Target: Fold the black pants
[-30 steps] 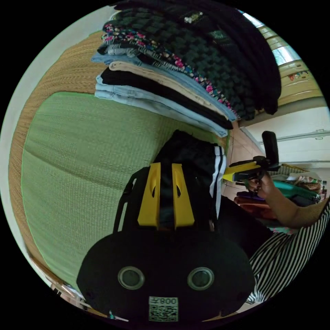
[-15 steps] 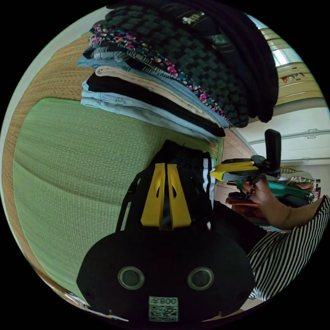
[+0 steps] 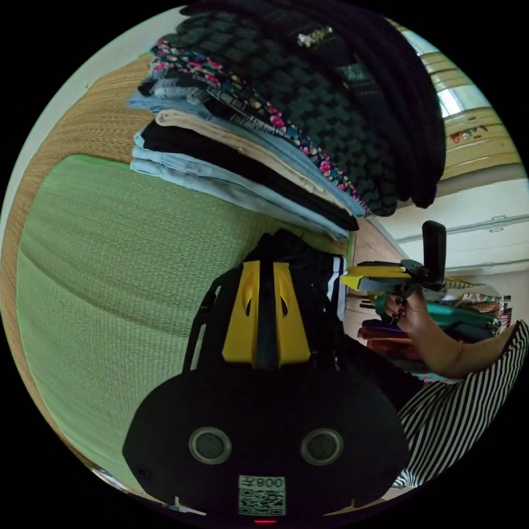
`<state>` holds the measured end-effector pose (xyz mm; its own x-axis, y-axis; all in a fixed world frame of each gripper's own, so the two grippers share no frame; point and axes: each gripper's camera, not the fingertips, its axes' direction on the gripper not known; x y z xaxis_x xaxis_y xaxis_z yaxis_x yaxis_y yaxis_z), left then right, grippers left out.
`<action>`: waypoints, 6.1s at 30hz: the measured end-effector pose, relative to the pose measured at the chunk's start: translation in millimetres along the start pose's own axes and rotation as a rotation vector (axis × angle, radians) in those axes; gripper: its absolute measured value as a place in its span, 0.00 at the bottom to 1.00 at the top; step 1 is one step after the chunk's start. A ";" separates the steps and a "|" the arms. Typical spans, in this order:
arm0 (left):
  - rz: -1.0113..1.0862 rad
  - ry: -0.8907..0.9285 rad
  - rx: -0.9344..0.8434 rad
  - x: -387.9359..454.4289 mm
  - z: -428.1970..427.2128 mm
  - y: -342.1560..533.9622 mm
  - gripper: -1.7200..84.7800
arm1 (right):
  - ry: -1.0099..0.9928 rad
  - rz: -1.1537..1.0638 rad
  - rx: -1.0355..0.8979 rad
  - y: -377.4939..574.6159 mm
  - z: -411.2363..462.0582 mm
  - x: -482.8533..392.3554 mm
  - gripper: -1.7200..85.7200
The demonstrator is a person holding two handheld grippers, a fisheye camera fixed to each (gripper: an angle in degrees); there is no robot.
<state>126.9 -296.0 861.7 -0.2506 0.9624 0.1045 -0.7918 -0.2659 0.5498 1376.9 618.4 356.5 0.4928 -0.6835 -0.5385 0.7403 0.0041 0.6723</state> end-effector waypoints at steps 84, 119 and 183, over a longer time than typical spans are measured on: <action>-0.846 0.005 0.389 405.4 -960.2 26.4 0.07 | -0.109 -1.156 -0.657 100.8 576.8 -254.6 0.03; -1.097 -0.045 0.711 392.8 -995.4 108.2 0.04 | -0.029 -1.649 -0.587 66.3 647.0 -318.2 0.03; -0.672 -0.105 0.463 210.9 -716.2 23.0 0.02 | 0.341 -0.993 -0.603 25.2 437.9 -313.4 0.03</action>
<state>-343.1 -138.5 302.9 0.2665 0.9145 -0.3044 -0.4385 0.3963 0.8066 1040.9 513.1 764.6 -0.3833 -0.3550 -0.8527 0.9138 -0.0113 -0.4060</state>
